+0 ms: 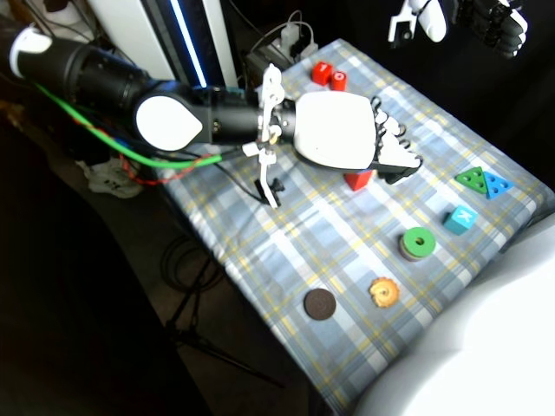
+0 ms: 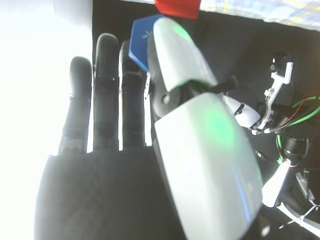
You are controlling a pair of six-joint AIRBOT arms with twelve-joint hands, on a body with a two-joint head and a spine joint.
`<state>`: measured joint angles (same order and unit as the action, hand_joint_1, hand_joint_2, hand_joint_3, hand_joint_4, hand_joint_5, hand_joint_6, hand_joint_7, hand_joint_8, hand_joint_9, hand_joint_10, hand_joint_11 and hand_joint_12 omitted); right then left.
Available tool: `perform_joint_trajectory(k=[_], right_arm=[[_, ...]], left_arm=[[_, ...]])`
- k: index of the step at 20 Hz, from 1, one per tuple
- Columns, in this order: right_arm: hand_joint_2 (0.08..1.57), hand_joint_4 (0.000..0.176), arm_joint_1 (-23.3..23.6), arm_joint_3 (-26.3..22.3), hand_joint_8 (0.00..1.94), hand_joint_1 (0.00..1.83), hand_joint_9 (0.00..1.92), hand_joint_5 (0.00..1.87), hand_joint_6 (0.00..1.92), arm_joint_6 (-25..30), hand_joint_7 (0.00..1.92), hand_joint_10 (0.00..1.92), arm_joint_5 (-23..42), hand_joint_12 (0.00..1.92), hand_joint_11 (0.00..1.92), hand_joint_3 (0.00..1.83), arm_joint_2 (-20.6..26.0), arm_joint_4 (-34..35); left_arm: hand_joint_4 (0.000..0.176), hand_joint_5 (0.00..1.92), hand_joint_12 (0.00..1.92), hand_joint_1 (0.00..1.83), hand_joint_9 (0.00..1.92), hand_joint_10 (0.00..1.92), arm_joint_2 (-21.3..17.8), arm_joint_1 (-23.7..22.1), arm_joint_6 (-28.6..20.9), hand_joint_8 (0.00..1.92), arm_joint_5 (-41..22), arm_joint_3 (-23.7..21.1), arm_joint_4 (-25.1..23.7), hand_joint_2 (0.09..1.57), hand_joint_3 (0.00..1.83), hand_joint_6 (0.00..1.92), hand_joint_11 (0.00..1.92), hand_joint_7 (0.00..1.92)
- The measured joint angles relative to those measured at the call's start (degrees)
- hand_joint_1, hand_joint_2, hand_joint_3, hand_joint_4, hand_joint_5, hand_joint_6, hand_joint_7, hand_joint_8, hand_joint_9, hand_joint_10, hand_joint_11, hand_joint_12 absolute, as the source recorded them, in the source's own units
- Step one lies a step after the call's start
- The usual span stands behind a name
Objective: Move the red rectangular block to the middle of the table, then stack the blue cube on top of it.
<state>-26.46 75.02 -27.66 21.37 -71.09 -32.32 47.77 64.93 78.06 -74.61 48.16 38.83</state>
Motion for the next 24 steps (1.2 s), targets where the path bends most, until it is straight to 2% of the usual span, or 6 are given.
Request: perform_joint_trajectory(k=[3,6,7,11,14,24], right_arm=[[1.30,0.033,0.00,-0.42,1.53,1.09,0.39,0.68,1.44,0.02,0.63,1.04,0.02,1.15,0.00,0.00,-0.09,-0.55],[1.29,0.028,0.00,-0.61,1.51,1.11,0.43,0.70,1.38,0.00,0.66,1.17,0.02,1.65,0.00,0.00,-0.11,-0.59],[1.28,0.028,0.00,-0.66,1.49,1.11,0.41,0.71,1.37,0.02,0.67,1.15,0.04,1.51,0.00,0.00,-0.11,-0.79],[1.29,0.004,0.00,-0.66,1.57,1.12,0.41,0.71,1.33,0.02,0.66,1.29,0.02,1.71,0.00,0.00,-0.11,-0.92],[1.27,0.023,0.00,-0.79,1.50,1.12,0.43,0.72,1.34,0.02,0.68,1.23,0.04,1.74,0.00,0.00,-0.11,-0.96],[1.25,0.027,0.00,-1.01,1.41,1.13,0.42,0.72,1.34,0.02,0.74,1.19,0.02,1.66,0.00,0.00,-0.11,-1.33]], left_arm=[[0.045,0.05,0.00,0.91,0.00,0.00,0.00,0.00,-0.17,0.00,-0.02,0.00,-0.02,1.40,0.00,0.00,0.00,0.00],[0.060,0.05,0.00,0.87,0.00,0.00,0.00,0.02,-0.17,0.00,-0.09,0.00,0.17,1.40,0.00,0.00,0.00,0.00],[0.053,0.05,0.00,0.89,0.00,0.00,0.00,0.02,-0.17,0.00,-0.17,0.00,0.17,1.40,0.00,0.00,0.00,0.00],[0.054,0.05,0.00,0.90,0.00,0.00,0.00,0.24,-0.20,0.00,-0.72,0.00,0.07,1.41,0.00,0.00,0.00,0.00],[0.055,0.05,0.00,0.93,0.00,0.00,0.00,0.24,-0.20,0.00,-0.85,0.00,0.09,1.40,0.00,0.00,0.00,0.00],[0.054,0.05,0.00,0.90,0.00,0.00,0.00,0.24,-0.35,0.00,-0.85,0.00,0.04,1.40,0.00,0.00,0.00,0.00]])
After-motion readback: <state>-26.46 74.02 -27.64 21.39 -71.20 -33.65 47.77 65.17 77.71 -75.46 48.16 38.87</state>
